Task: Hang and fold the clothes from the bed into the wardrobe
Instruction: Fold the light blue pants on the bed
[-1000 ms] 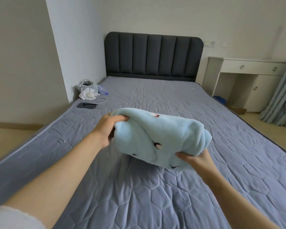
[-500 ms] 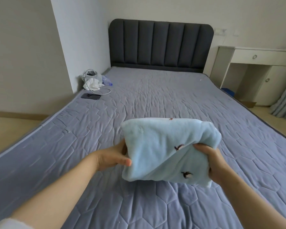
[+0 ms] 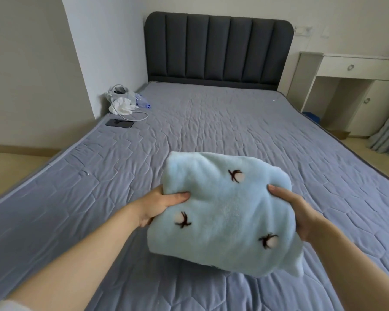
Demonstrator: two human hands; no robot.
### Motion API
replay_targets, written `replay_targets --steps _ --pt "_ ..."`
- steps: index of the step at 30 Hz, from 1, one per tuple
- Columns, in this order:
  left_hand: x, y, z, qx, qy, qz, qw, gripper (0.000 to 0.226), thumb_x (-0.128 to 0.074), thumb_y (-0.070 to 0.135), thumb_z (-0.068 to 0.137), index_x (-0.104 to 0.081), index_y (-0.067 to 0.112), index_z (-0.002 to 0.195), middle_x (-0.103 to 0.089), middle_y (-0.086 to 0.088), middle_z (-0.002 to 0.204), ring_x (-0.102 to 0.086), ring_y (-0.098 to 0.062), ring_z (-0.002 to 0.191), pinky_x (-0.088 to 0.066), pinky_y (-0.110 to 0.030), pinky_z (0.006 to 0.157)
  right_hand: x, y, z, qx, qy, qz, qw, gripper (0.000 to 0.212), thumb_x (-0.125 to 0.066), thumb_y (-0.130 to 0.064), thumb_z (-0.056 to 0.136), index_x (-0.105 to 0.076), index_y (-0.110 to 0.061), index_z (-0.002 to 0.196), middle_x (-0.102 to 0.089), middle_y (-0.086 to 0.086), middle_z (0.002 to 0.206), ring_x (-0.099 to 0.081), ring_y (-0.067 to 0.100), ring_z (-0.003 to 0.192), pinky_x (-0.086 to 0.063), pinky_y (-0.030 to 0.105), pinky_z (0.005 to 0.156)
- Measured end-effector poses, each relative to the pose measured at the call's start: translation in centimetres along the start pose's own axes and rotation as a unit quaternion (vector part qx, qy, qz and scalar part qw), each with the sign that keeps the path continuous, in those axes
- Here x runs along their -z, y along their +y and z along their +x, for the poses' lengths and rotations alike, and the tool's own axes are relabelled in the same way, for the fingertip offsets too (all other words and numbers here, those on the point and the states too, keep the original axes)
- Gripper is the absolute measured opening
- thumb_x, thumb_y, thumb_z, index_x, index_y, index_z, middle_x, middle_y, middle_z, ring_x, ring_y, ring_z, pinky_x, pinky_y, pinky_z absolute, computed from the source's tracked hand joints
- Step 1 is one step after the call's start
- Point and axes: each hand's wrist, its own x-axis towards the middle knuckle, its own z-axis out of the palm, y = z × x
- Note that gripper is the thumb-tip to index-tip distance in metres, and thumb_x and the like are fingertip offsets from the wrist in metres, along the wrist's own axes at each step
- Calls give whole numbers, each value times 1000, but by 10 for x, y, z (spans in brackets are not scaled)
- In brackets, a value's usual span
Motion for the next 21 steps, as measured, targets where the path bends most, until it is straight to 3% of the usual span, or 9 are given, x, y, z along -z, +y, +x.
replay_targets --steps 4,6,8,10,11,12,14,17,21 --pt "-2 0 31 -30 117 27 992 18 -66 24 83 -63 23 101 -73 -3 99 -70 -18 84 -56 -30 67 -4 -10 23 125 187 -26 974 27 -73 -33 72 -67 -18 94 -75 5 83 -72 18 68 -53 24 47" --pt "-7 -3 51 -80 204 64 974 28 -66 22 85 -56 27 110 -66 -5 117 -66 -16 93 -52 -32 80 -7 -13 37 181 267 -57 945 19 -71 -28 79 -63 -22 95 -72 4 91 -70 19 77 -53 25 53" --pt "-12 -7 67 -76 287 241 924 64 -66 25 84 -32 29 138 -49 -5 136 -56 -23 112 -45 -37 94 -5 -7 53 141 346 -193 907 46 -68 -33 82 -50 -19 122 -60 8 120 -58 30 108 -52 42 82" --pt "-16 -17 78 -23 302 496 814 86 -61 32 86 -1 32 148 -23 -6 151 -37 -28 131 -35 -41 103 -5 4 65 64 394 -385 832 74 -61 -38 86 -21 -23 146 -30 10 149 -32 35 132 -29 51 106" --pt "-18 -23 84 -31 280 580 765 84 -56 37 87 3 35 147 -11 -4 155 -25 -27 138 -28 -42 108 -7 9 69 67 385 -442 808 74 -56 -41 88 -14 -28 147 -20 5 154 -23 34 137 -22 51 108" --pt "-21 -28 90 -46 243 624 741 77 -51 41 89 1 38 147 -1 0 157 -15 -25 142 -22 -44 111 -11 14 74 78 356 -479 799 70 -52 -44 89 -13 -34 147 -15 0 156 -19 32 139 -19 51 109" --pt "-29 -34 100 -42 177 643 744 64 -39 51 91 -5 45 144 8 8 157 -1 -22 144 -13 -49 112 -19 25 83 67 281 -517 806 62 -44 -53 88 -17 -45 143 -14 -10 155 -14 26 141 -16 54 109" --pt "-34 -54 107 75 121 617 774 58 -27 65 89 -6 52 142 11 14 156 10 -21 144 -5 -58 110 -25 54 92 7 198 -496 846 58 -37 -62 86 -17 -52 140 -9 -15 155 -7 25 143 -13 56 110" --pt "-33 -101 90 172 64 629 755 60 -20 72 86 -3 55 140 10 15 156 11 -21 144 -6 -57 110 -25 103 91 -45 115 -553 824 65 -29 -72 84 -2 -56 141 12 -14 156 9 25 144 -6 58 111"
